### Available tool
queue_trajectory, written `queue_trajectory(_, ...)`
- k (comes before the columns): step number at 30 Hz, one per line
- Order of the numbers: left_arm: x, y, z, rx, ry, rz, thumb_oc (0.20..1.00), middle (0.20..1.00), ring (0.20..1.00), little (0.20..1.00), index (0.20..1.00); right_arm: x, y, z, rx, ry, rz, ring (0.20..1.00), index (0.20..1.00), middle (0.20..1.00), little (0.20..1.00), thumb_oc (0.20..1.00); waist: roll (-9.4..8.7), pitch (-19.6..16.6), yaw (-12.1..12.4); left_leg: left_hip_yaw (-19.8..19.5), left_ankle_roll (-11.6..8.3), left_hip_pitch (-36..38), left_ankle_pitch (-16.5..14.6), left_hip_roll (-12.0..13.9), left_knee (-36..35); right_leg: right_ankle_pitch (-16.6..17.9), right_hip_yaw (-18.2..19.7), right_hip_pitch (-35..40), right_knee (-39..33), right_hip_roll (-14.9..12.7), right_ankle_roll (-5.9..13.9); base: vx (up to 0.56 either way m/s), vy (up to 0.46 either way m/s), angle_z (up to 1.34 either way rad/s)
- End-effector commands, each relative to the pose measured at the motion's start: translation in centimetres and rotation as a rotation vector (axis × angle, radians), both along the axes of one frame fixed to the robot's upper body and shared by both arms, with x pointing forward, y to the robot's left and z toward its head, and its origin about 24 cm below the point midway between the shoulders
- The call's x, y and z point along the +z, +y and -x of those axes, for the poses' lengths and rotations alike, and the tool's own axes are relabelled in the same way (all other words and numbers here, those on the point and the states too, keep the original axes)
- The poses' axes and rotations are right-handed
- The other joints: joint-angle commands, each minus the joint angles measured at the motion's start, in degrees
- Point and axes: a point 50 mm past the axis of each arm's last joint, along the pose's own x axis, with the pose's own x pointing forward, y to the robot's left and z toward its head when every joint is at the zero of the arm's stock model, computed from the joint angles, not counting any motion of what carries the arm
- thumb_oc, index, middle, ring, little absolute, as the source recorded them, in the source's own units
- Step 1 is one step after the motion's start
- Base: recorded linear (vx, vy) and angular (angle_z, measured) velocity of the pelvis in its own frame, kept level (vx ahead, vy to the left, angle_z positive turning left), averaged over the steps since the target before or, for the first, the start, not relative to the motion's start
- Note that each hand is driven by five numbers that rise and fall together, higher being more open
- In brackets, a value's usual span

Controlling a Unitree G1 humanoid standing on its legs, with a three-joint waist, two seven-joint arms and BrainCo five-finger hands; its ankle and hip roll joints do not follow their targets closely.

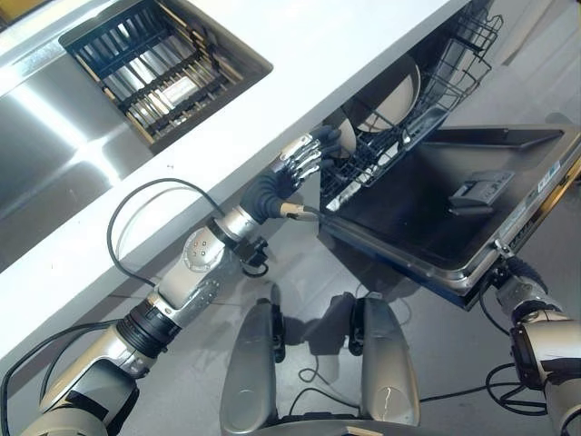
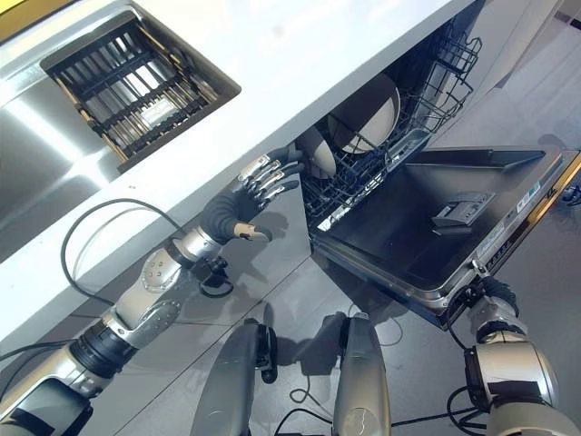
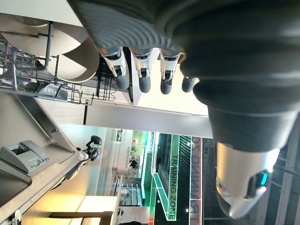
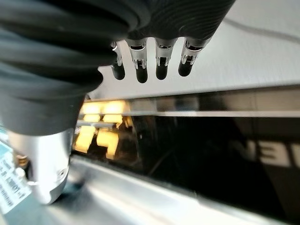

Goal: Pick up plates and place into dishwasher.

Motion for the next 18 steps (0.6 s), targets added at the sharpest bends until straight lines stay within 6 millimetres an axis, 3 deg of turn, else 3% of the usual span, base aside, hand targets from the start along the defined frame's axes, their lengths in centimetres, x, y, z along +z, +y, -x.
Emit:
queue_trajectory(1, 2.7, -1.4, 1.1, -0.112, -0.098, 0.053, 1.000, 1.000, 1.000, 1.000, 1.000, 3.4, 5.3, -5.9, 0.351, -0.311, -0.148, 1.000, 1.000, 1.000, 1.000, 1.000, 2.68, 1.7, 4.8, 4.1, 7.53, 0.1, -4.4, -5.0, 0.2, -1.0, -1.7, 0.4, -0.7, 2.3, -5.52, -0.01, -0.059, 0.01)
queue_trajectory(3, 2.7, -0.9, 0.8, -0.112, -0.088, 0.048, 1.000, 1.000, 1.000, 1.000, 1.000, 5.7, 5.9, -7.3, 0.445, -0.476, -0.164, 1.000, 1.000, 1.000, 1.000, 1.000, 2.72, 1.7, 5.0, 3.9, 7.48, -0.2, -4.4, -5.1, 0.5, -1.2, -1.8, 0.1, -0.1, 2.1, -5.46, 0.00, -0.042, 0.01)
queue_trajectory(6, 2.6, 0.2, 0.4, -0.115, -0.073, 0.041, 1.000, 1.000, 1.000, 1.000, 1.000, 10.7, 8.5, -9.8, 0.644, -0.808, -0.154, 1.000, 1.000, 1.000, 1.000, 1.000, 2.28, 1.4, 5.2, 3.7, 7.20, -0.1, -4.1, -4.7, 0.2, -1.2, -1.8, 0.1, 0.0, 1.9, -5.20, 0.02, -0.033, -0.04)
queue_trajectory(8, 2.6, 0.8, 0.3, -0.115, -0.070, 0.041, 1.000, 1.000, 1.000, 1.000, 1.000, 13.4, 10.0, -10.5, 0.747, -0.971, -0.129, 1.000, 1.000, 1.000, 1.000, 1.000, 1.99, 1.1, 5.3, 3.7, 7.00, 0.3, -4.0, -4.4, -0.3, -1.1, -1.9, 0.4, -0.3, 1.8, -4.92, 0.03, -0.025, -0.21)
queue_trajectory(9, 2.6, 1.2, 0.3, -0.117, -0.069, 0.040, 1.000, 1.000, 1.000, 1.000, 1.000, 15.8, 11.5, -10.8, 0.832, -1.122, -0.125, 1.000, 1.000, 1.000, 1.000, 1.000, 1.71, 0.8, 5.5, 3.5, 6.81, 0.5, -4.0, -4.2, -0.5, -1.1, -2.1, 0.6, -0.3, 1.7, -4.65, 0.03, -0.032, -0.27)
queue_trajectory(13, 2.4, 1.7, 0.3, -0.125, -0.064, 0.024, 1.000, 1.000, 1.000, 1.000, 1.000, 20.5, 14.9, -10.8, 0.961, -1.368, -0.147, 1.000, 1.000, 1.000, 1.000, 1.000, 0.95, 0.1, 5.8, 2.9, 6.36, 0.8, -4.0, -3.9, -0.2, -1.0, -2.5, 1.3, -0.2, 1.4, -4.21, 0.04, -0.039, -0.26)
queue_trajectory(18, 2.5, 1.4, 0.6, -0.212, -0.065, -0.001, 1.000, 1.000, 1.000, 1.000, 1.000, 24.8, 16.3, -10.4, 1.020, -1.553, -0.200, 1.000, 1.000, 1.000, 1.000, 1.000, 0.45, -0.8, 6.5, 2.0, 5.91, 1.5, -4.4, -4.2, 0.2, -1.1, -3.1, 2.6, -0.1, 1.0, -3.75, 0.03, -0.028, -0.25)
